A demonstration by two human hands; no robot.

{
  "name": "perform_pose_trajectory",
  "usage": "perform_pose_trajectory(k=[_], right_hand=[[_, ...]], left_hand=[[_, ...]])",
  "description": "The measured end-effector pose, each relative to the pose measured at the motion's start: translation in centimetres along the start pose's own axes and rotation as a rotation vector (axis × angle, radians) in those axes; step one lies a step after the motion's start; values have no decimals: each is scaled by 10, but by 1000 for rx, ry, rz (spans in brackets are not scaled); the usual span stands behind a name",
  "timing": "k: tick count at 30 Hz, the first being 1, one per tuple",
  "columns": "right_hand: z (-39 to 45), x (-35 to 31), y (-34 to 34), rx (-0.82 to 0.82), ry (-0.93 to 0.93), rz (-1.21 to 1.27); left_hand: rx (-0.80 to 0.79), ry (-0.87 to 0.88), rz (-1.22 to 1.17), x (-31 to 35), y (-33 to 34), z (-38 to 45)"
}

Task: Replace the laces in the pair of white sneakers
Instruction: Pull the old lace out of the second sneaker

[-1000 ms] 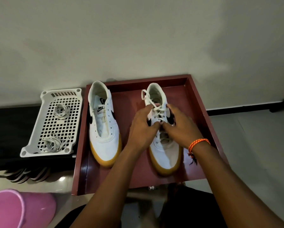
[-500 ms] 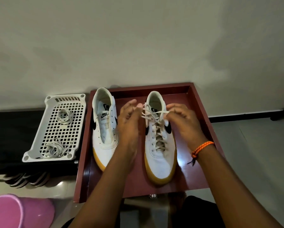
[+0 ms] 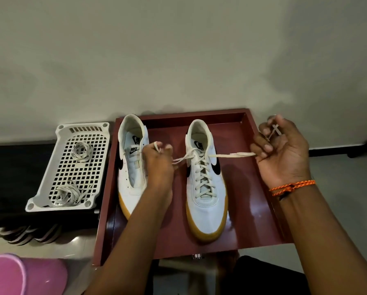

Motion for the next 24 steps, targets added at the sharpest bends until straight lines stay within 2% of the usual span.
perform_pose_trajectory(k=[2,3,5,6,8,10,13,15,17,19,21,24], right_hand=[[8,13,-7,135,15,-214],[10,18,-12,231,-5,-472],[13,35,-19,303,10,-1152],[10,45,-21,313,92,-1422],[0,58,-26,377,218,-1669],[-1,60,-21,435,120,-1750],[2,63,2,348,-127,-1625],[3,69,12,311,-186,-1563],[2,72,17,315,-215,-1577],[4,74,14,313,-190,-1562],[4,75,11,313,-153,-1524],[5,74,7,315,-139,-1491]], left_hand=[[-120,175,478,-4,9,-5],[-183,231,617,-9,13,-6],[-238,229,741,-19,14,-5],[-232,207,774,-24,10,-2],[-221,207,849,-30,3,4],[-182,258,936,-24,1,0],[-121,446,912,-3,9,-13],[-203,570,901,3,16,-16],[-292,601,978,0,19,-15],[-282,597,954,-2,20,-13],[-174,570,840,0,18,-11],[104,509,660,8,4,-2]])
Point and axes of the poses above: each hand's wrist, its own z-axis towards the middle knuckle, its own y-axis out of the palm, x = y × z, the point moved 4 cm from there along z, towards the middle knuckle, and after that the axes turned 10 degrees about y, right-handed, at the moved point
